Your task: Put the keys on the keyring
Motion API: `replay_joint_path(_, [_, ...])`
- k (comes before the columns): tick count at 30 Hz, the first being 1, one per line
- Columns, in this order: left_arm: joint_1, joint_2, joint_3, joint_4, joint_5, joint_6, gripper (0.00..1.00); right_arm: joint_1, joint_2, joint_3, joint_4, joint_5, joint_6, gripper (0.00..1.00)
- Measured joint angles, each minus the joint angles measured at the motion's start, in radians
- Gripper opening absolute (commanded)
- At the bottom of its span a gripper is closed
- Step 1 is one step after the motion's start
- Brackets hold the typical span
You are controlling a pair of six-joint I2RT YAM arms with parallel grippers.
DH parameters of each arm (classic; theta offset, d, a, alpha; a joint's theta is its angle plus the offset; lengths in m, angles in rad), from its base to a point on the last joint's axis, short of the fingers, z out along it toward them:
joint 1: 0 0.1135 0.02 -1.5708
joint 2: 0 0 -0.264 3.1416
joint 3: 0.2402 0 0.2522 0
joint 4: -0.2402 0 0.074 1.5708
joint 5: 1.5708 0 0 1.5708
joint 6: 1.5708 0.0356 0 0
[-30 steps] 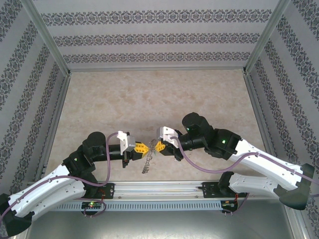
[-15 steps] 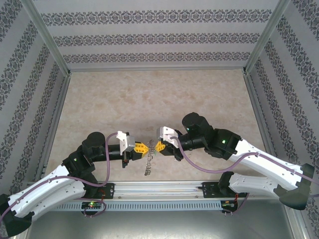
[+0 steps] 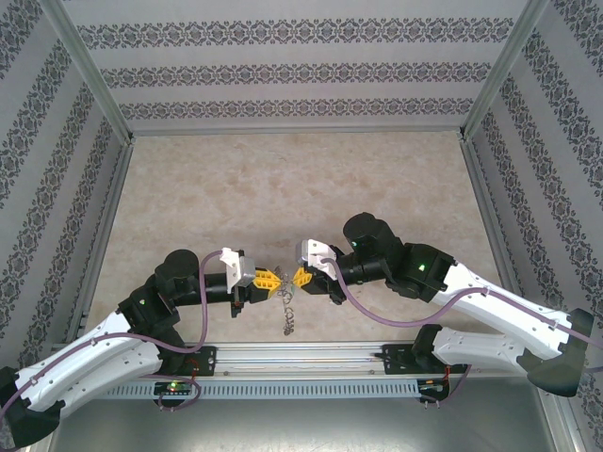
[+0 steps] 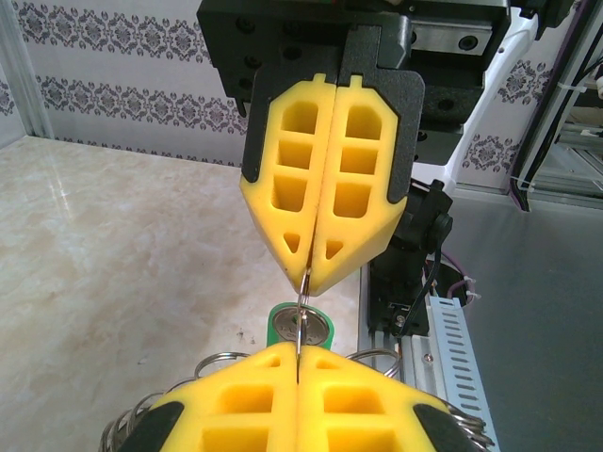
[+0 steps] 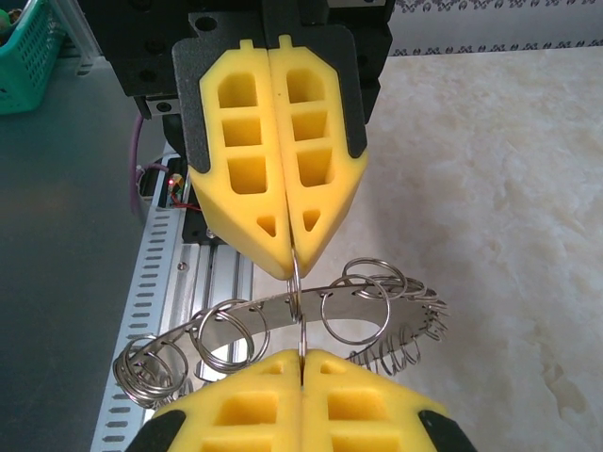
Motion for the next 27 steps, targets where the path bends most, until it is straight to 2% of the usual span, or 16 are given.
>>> replay_joint_path(27, [-0.005, 0.0, 0.0, 0.0, -0.003, 0.016, 0.0, 0.0, 0.008, 0.0, 0.001, -0.021, 0.0, 0.0])
